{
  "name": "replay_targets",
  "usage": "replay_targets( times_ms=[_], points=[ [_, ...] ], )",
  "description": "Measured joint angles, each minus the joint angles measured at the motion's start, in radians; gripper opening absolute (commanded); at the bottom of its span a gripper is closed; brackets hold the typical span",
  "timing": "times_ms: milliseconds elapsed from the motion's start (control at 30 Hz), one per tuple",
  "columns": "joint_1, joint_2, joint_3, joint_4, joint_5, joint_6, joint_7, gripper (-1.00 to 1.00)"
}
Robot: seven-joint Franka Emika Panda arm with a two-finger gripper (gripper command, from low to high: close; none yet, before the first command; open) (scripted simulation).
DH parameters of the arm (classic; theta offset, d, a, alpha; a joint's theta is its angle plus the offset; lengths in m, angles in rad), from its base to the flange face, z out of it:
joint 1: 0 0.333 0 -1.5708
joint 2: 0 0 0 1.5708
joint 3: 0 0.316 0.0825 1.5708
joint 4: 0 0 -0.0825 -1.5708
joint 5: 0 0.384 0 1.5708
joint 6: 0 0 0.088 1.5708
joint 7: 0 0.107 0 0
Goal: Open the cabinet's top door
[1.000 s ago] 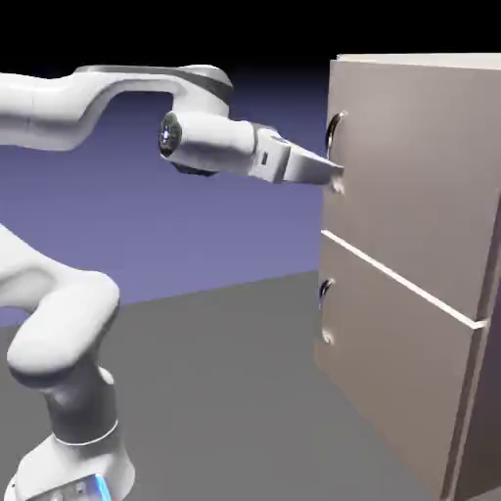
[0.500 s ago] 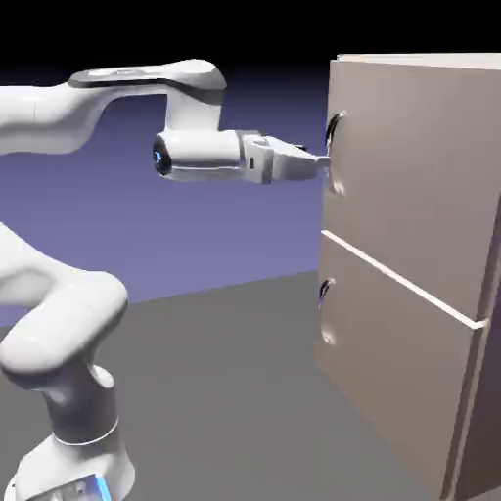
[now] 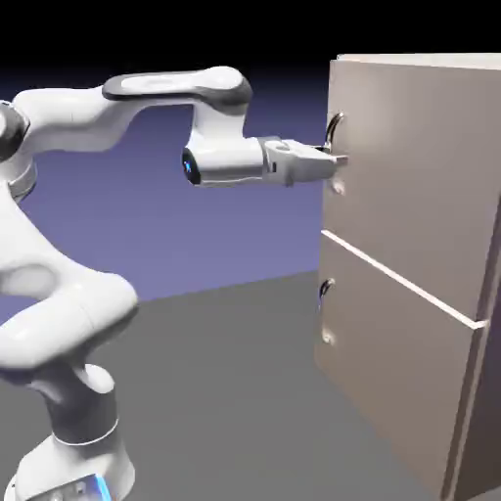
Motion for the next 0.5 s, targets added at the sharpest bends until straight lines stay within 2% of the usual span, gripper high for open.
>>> replay_targets(
  times_ms=[500],
  points=[
    [0.544, -0.119, -0.463, -0.371, -0.415, -0.171, 0.138, -1.0]
  ],
)
